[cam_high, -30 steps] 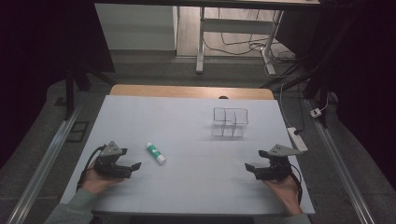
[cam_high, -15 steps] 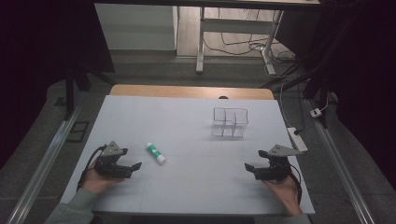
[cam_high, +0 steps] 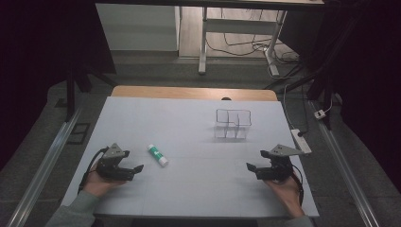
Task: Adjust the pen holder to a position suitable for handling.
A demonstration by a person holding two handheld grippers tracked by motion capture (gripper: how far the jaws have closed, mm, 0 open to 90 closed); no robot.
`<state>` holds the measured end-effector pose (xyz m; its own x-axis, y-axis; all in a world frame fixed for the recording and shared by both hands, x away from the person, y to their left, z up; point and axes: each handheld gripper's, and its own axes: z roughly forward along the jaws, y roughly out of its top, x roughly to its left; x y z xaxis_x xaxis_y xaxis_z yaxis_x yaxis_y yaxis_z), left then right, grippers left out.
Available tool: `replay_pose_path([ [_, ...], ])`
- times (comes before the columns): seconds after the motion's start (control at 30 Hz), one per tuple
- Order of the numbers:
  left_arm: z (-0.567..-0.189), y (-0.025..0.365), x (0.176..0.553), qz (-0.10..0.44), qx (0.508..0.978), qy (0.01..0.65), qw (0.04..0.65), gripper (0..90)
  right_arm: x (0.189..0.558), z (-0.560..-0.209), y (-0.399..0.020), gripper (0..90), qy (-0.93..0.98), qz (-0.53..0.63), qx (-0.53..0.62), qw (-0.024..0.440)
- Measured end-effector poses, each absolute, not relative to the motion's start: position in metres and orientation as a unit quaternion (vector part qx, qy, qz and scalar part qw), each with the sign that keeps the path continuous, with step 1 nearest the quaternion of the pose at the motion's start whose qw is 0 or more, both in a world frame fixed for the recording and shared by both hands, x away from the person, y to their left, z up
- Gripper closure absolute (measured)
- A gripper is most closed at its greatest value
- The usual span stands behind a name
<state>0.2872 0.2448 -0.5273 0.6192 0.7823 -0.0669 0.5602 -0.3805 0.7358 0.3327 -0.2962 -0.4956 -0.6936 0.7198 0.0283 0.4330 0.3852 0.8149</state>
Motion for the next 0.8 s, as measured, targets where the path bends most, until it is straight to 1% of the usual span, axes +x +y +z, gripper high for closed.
replay_pose_path([
  [0.53, -0.528, 0.245, 0.287, 0.149, 0.818, 0.414, 0.371, 16.0, 0.348, -0.493, -0.287, 20.7, 0.814, 0.416, 0.367, 0.170],
  [0.8, -0.529, 0.245, 0.288, 0.147, 0.820, 0.413, 0.369, 16.0, 0.360, -0.492, -0.282, 23.1, 0.812, 0.408, 0.377, 0.179],
])
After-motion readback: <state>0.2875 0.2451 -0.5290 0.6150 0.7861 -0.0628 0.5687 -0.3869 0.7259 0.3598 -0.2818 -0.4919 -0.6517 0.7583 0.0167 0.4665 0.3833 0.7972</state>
